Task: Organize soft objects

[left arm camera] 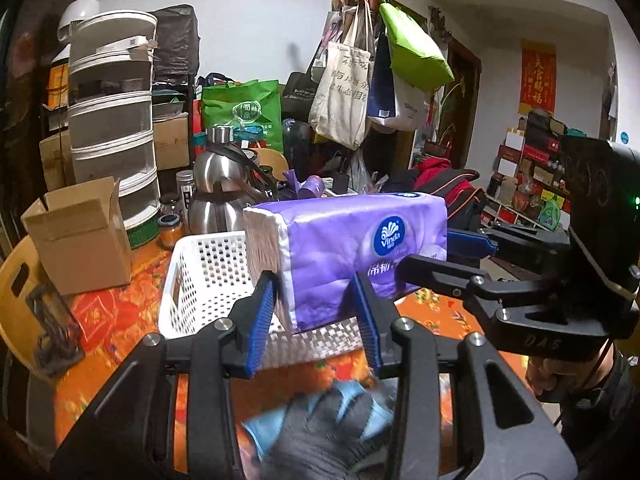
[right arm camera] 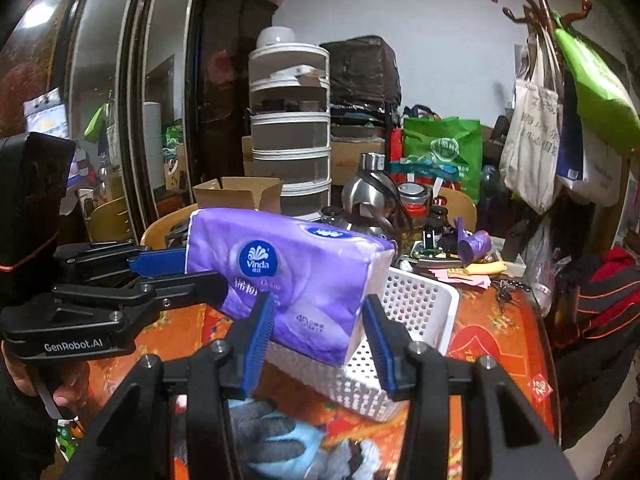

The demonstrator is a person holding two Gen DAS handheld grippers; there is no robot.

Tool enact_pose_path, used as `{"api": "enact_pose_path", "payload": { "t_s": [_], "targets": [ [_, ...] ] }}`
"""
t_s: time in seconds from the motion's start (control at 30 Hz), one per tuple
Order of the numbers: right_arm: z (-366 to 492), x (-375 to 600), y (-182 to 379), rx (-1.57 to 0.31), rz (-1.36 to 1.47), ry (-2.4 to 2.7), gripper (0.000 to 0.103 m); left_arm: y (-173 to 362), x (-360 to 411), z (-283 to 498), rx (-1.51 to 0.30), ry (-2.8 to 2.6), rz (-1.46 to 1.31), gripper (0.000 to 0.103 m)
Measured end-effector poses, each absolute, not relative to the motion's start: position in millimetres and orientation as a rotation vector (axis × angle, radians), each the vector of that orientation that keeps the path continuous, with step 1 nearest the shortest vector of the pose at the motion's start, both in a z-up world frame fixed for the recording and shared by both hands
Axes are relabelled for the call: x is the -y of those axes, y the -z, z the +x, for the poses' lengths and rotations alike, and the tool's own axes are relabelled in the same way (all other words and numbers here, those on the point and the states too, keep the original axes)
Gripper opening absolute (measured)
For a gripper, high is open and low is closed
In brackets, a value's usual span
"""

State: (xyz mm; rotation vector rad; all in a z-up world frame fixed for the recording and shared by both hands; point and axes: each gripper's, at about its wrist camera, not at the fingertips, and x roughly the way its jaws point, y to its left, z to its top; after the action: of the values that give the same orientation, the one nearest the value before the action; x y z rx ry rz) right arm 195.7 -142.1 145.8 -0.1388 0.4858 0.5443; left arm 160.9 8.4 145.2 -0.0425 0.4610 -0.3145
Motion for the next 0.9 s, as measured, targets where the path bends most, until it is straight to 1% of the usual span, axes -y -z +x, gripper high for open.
{"api": "enact_pose_path", "payload": {
  "t_s": [0.1, 0.23, 0.5, 0.67, 0.9],
  "targets": [
    [226.0, 137.8, -144.1, -0.522, -0.140, -0.540, 0.045, -150.6, -11.2, 193.7, -0.490, 0.312, -0.044, 0.036],
    [269.4, 130.8, -131.7, -0.577, -0.140, -0.547, 0.045, -142.3, -20.6, 245.4, -0.535, 0.312, -0.086, 0.036],
    [335.4, 128.4, -81.6, -0.708, -0.092, -0.556, 0.045, -93.9, -32.1, 325.9, -0.634, 0.286, -0.154, 0.036],
    [352.7, 124.2, -56.2, -0.763, -0.105, -0.542, 0.045, -55.4, -29.6, 355.3, -0.707, 0.262, -0.158, 0.036],
    [360.2, 120.6, -35.9, -0.798, -0.133, -0.535, 0.043, -22.4, -37.8, 381.4, -0.770, 0.243, -0.199, 0.036]
  ]
}}
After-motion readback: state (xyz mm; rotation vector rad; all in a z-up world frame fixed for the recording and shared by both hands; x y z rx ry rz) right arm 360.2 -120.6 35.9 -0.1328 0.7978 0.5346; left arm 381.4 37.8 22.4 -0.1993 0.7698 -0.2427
